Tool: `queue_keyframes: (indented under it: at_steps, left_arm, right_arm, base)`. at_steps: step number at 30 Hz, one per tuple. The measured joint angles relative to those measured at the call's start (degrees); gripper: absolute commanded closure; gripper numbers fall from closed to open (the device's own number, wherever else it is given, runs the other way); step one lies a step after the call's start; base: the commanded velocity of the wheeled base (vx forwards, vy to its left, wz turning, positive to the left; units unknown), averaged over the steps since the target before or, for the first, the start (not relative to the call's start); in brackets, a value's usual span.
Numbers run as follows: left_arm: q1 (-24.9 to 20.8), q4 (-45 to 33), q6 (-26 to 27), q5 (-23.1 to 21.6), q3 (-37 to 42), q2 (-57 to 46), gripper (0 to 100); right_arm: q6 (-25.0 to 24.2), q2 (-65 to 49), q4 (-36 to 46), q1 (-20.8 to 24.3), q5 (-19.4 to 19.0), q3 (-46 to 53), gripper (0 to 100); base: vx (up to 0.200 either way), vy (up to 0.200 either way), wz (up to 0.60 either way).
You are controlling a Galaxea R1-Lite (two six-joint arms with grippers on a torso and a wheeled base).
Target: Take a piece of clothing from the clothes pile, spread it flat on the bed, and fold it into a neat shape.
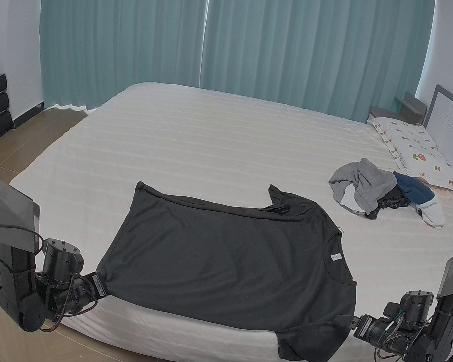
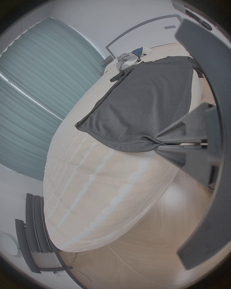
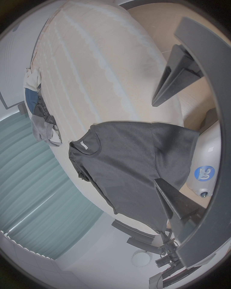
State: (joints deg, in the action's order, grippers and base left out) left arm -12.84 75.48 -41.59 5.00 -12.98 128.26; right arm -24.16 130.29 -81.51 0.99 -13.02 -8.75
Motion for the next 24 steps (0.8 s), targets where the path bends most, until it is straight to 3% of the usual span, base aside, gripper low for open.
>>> queue_keyframes:
  at_steps: [19,24]
  left_arm:
    - [0.1,-0.3,0.5,0.1,0.4,1.7,100]
    - [0.2,-0.4,3.1,0.1,1.1,2.4,100]
  right_arm:
    - [-0.6,3.1,-1.1,-1.6,0.2,-1.0,0]
    - [-0.6,3.1,-1.3,-1.9,0.1,-0.6,0]
  base:
    - [0.000,0.000,0.00]
    - [0.000,0.000,0.00]
